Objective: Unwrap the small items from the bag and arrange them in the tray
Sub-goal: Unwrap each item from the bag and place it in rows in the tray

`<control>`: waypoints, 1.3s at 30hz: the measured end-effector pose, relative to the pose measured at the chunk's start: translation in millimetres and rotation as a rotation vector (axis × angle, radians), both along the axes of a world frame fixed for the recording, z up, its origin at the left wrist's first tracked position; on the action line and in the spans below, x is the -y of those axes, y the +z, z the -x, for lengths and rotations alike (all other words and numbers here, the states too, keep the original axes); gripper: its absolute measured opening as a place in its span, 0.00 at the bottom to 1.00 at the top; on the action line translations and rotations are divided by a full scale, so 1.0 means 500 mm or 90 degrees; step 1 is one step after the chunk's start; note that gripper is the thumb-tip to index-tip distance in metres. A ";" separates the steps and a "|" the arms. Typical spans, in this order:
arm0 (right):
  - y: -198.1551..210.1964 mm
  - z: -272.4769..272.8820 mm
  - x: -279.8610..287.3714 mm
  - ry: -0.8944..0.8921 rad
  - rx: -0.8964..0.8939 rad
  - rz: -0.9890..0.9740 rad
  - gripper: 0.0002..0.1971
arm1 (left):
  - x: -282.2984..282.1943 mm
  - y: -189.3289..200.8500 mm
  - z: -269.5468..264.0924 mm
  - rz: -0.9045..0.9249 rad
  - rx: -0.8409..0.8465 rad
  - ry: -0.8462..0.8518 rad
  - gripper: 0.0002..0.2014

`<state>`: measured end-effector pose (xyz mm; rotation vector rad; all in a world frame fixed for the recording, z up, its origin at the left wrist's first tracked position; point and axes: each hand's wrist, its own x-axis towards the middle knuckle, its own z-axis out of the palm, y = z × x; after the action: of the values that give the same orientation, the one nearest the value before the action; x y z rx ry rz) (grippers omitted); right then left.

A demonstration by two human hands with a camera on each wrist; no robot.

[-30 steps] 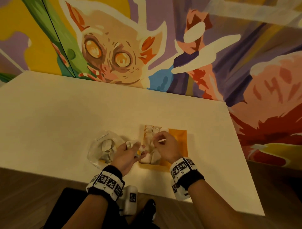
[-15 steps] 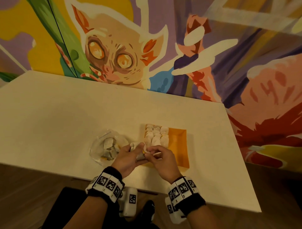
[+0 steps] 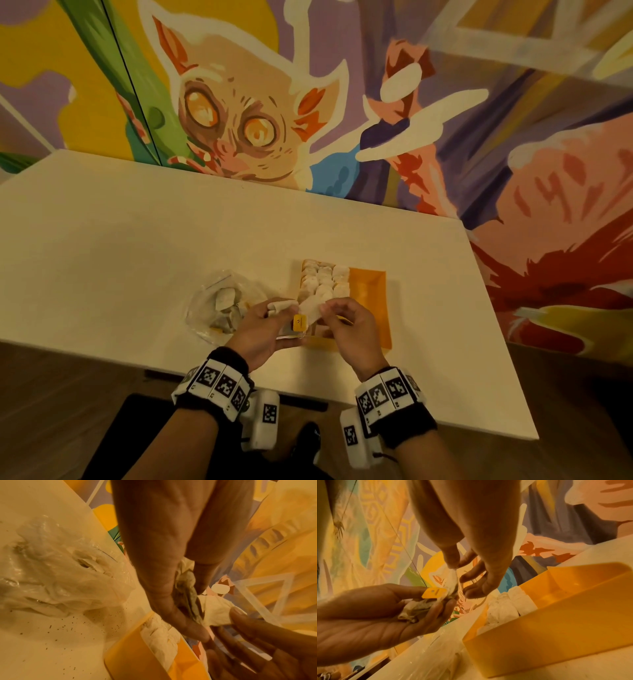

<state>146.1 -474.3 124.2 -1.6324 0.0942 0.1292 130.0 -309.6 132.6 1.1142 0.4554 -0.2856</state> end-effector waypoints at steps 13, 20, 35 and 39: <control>0.018 -0.029 0.012 -0.035 0.128 0.058 0.03 | 0.014 0.011 -0.006 -0.020 0.042 -0.057 0.07; 0.016 -0.030 0.021 0.041 0.131 0.163 0.03 | -0.001 0.033 -0.017 -0.065 0.055 -0.019 0.08; -0.001 -0.033 0.007 0.069 0.106 0.170 0.04 | 0.009 0.046 -0.067 -0.351 0.122 -0.119 0.05; -0.024 -0.033 0.019 0.032 0.095 0.290 0.05 | -0.005 -0.003 -0.046 -0.431 0.064 -0.120 0.05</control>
<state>162.7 -483.9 112.2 -2.0946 -0.0362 0.0226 153.0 -306.9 130.9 1.8302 0.3632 -0.2425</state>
